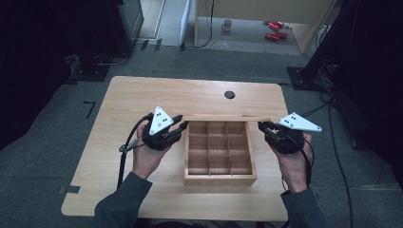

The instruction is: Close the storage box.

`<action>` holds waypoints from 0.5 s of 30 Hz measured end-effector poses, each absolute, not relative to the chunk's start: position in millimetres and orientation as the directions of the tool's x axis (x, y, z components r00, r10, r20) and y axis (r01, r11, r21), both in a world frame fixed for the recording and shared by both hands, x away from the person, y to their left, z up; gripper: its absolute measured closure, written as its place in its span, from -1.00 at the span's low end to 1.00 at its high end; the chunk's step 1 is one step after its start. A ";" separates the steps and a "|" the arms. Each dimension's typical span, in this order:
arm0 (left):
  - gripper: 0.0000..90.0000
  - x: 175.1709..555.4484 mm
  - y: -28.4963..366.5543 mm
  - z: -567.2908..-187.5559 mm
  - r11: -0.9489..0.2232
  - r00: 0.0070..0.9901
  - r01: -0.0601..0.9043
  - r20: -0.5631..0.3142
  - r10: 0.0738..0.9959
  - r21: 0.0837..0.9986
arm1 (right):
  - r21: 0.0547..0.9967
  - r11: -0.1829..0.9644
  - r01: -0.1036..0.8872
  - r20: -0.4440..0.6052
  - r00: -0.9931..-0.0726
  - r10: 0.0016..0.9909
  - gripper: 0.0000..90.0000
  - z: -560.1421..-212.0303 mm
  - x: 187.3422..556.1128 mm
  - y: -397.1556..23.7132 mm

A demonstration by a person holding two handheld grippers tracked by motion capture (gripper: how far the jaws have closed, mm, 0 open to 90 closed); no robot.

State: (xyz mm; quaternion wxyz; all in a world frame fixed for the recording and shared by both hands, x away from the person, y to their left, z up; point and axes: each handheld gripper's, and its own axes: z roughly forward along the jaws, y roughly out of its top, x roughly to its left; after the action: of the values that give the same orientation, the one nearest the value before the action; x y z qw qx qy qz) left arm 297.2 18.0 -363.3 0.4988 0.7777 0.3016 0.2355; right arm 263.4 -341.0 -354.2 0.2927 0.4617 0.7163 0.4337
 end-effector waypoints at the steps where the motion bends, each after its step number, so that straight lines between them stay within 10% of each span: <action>1: 0.54 296.7 17.8 -364.1 -0.325 0.710 0.234 0.067 0.701 0.916 | 0.891 0.194 0.409 -0.015 -0.403 0.915 0.68 -354.7 262.0 -341.2; 15: 0.49 289.9 17.6 -375.1 -0.327 0.721 0.250 0.050 0.691 0.912 | 0.906 0.188 0.380 -0.006 -0.430 0.903 0.41 -347.0 231.5 -339.2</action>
State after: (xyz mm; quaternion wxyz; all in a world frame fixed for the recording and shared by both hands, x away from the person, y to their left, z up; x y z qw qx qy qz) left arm 289.9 17.6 -375.1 0.4964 0.7835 0.3003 0.2224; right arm 231.5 -339.2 -347.0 0.2887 0.4490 0.7145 0.4523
